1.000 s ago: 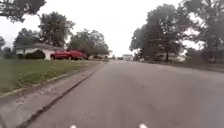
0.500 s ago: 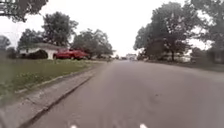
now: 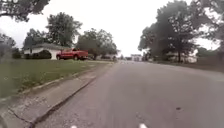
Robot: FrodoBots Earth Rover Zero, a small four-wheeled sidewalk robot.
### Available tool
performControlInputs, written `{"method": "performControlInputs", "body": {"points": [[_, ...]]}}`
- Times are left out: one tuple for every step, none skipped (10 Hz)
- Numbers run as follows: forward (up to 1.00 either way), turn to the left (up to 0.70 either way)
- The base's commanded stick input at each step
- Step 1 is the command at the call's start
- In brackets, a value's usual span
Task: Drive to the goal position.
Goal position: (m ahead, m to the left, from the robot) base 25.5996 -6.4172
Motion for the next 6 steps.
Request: {"method": "performControlInputs", "body": {"points": [[1.0,0.0],[1.0,0.0],[1.0,0.0],[1.0,0.0],[1.0,0.0],[1.0,0.0]]}}
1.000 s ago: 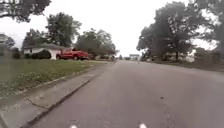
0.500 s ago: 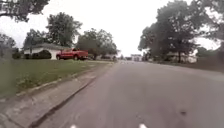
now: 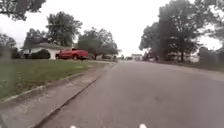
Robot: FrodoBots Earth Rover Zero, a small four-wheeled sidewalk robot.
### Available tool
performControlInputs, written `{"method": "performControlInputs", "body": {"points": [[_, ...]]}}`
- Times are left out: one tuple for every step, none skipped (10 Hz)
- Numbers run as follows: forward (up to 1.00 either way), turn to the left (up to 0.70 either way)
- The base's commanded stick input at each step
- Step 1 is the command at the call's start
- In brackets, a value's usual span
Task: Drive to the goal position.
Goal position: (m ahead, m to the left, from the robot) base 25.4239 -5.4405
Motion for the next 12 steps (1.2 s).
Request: {"method": "performControlInputs", "body": {"points": [[1.0,0.0],[1.0,0.0],[1.0,0.01],[1.0,0.02],[1.0,0.0],[1.0,0.0],[1.0,0.0],[1.0,-0.03],[1.0,-0.39],[1.0,-0.39],[1.0,-0.06],[1.0,0.0]]}}
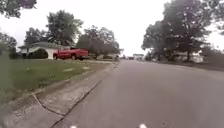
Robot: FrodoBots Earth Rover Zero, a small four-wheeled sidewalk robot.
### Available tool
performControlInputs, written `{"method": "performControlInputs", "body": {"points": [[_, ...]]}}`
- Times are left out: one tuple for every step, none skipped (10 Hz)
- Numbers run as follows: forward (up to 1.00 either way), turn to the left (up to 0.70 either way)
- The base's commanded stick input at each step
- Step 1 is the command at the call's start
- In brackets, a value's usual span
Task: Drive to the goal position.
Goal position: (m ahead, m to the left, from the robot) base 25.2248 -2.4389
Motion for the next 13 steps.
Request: {"method": "performControlInputs", "body": {"points": [[1.0,0.0],[1.0,0.0],[1.0,0.0],[1.0,0.0],[1.0,-0.16],[1.0,-0.35],[1.0,-0.19],[1.0,-0.01],[1.0,-0.01],[1.0,-0.05],[1.0,-0.09],[1.0,-0.27],[1.0,0.0]]}}
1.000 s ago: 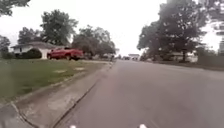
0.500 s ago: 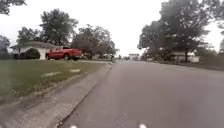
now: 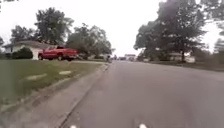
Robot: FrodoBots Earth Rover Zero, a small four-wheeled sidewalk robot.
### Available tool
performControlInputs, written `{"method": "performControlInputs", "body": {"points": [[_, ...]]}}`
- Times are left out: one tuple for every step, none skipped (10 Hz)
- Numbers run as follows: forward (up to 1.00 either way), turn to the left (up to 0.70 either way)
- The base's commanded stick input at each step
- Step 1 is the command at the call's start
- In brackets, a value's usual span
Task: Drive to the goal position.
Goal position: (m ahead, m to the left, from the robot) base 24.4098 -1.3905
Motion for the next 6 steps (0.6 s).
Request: {"method": "performControlInputs", "body": {"points": [[1.0,0.0],[1.0,0.0],[1.0,0.0],[1.0,0.0],[1.0,0.0],[1.0,0.0]]}}
